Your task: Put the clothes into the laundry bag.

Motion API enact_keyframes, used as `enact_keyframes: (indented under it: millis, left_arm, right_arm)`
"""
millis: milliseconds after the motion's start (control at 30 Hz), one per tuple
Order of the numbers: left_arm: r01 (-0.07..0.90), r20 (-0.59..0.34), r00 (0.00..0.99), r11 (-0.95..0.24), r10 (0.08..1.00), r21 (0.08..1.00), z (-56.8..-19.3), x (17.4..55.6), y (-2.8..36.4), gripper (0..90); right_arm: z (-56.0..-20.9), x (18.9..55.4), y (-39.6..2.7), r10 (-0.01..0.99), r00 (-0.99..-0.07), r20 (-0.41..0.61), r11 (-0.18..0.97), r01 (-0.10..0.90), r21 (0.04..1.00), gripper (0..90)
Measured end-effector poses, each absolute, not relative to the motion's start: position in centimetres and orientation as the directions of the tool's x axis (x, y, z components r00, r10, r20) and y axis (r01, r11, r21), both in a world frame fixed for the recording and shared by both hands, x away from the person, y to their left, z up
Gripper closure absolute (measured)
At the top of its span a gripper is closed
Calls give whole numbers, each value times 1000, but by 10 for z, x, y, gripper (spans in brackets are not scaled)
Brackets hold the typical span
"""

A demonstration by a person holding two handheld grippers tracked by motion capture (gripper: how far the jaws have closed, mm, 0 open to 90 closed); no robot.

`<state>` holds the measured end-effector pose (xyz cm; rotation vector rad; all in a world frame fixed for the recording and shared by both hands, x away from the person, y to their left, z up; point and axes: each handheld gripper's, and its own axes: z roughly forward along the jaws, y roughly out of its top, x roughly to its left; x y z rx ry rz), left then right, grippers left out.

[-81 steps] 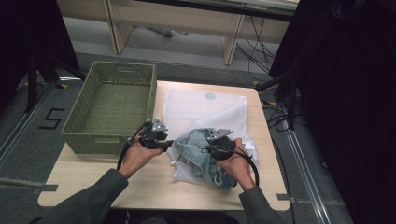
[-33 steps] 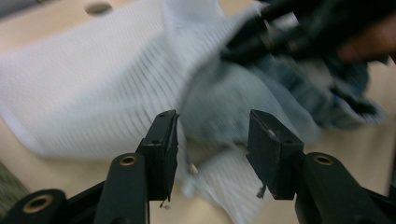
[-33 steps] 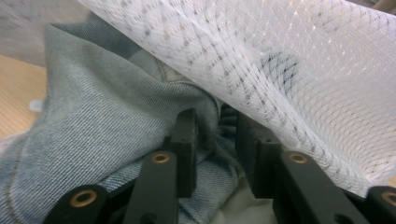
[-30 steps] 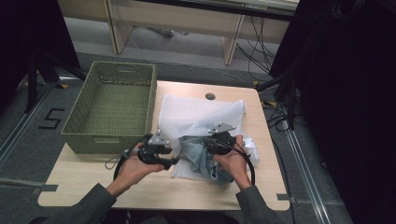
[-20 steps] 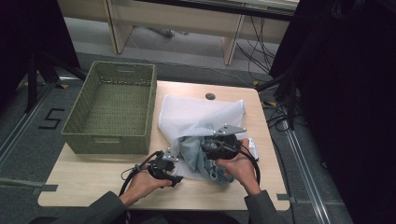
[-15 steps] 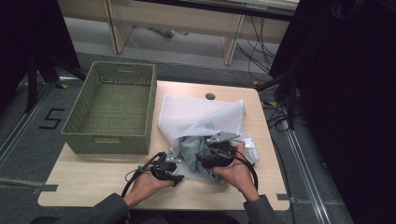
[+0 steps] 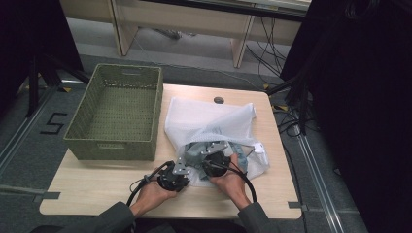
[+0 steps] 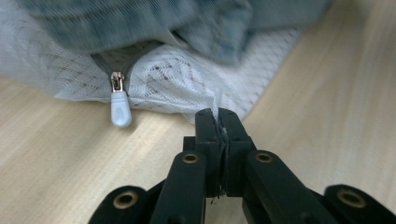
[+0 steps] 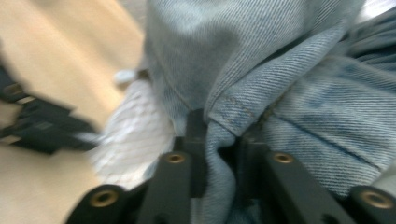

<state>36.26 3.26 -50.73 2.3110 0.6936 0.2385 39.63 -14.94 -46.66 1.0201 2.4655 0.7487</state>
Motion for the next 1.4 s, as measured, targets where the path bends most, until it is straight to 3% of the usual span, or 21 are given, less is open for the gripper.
enact_keyframes:
  millis: [400, 567, 700, 833, 900, 967, 1100, 1267, 1400]
  left_arm:
    - [398, -16, 854, -634, 520, 663, -506, 354, 36, 877]
    - [405, -21, 855, -642, 518, 651, -505, 355, 40, 876]
    - [391, -10, 873, -688, 487, 611, -501, 359, 50, 875]
    - [427, -34, 853, -658, 521, 621, -502, 358, 55, 867]
    - [402, 22, 843, -657, 537, 637, -500, 361, 57, 810]
    - [412, 9, 818, -597, 575, 689, -496, 363, 55, 699]
    - [362, 46, 822, -583, 567, 727, -484, 361, 40, 497]
    - [408, -36, 835, -572, 550, 712, -496, 365, 17, 414]
    - [398, -27, 853, -615, 521, 681, -506, 370, 3, 381]
  right_arm:
    - [-463, 455, -143, 791, -527, -311, 581, 489, 651, 843]
    - [-472, 462, -143, 775, -540, -327, 596, 455, 661, 799]
    - [-471, 454, -147, 778, -590, -216, 571, 521, 634, 722]
    - [-468, 445, -153, 784, -607, -129, 535, 556, 637, 690]
    - [-468, 442, -155, 776, -621, -111, 541, 564, 624, 686]
    - [-469, 441, -155, 772, -624, -122, 549, 558, 622, 683]
    - [-471, 441, -153, 768, -626, -132, 555, 549, 625, 648]
    - [-468, 439, -152, 776, -623, -100, 535, 566, 627, 567]
    - [-463, 436, -156, 781, -623, -53, 506, 580, 638, 526]
